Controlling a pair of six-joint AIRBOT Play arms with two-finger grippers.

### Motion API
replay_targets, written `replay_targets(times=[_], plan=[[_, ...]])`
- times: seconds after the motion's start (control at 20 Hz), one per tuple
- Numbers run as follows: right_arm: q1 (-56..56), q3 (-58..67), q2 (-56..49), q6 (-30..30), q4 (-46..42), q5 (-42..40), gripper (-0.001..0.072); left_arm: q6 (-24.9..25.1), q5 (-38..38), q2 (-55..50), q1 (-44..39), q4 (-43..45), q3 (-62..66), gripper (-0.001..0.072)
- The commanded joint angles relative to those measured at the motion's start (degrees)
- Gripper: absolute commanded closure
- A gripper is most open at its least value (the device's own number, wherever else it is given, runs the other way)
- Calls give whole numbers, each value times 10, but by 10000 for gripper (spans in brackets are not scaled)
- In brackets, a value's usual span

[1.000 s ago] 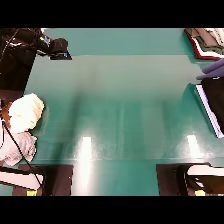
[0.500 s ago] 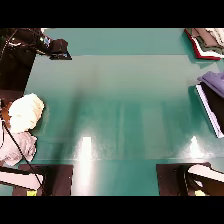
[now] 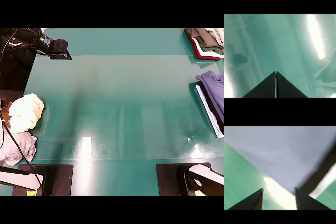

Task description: Fold the shirts.

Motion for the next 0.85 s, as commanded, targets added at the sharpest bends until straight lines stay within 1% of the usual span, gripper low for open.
replay_targets(times=[0.0,0.1,0.2,0.25,0.3,0.35,0.55,0.65,0.8], plan=[[47,-7,32,0,152,-30,264,-1,-3,0,0,0,0,682],[112,-7,53,0,182,-38,264,-1,3,0,0,0,0,682],[192,-7,75,0,182,-43,264,-1,13,0,0,0,0,682],[233,-7,85,0,182,-43,303,-1,19,0,0,0,0,682],[270,-7,95,0,182,-43,467,-1,23,0,0,0,0,682],[308,-7,107,0,182,-42,688,-1,27,0,0,0,0,682],[433,-7,138,0,177,-65,691,-1,31,0,0,0,0,682],[470,-7,144,0,178,-73,691,-1,31,0,0,0,0,682],[498,-7,144,0,178,-70,691,-1,31,0,0,0,0,682]])
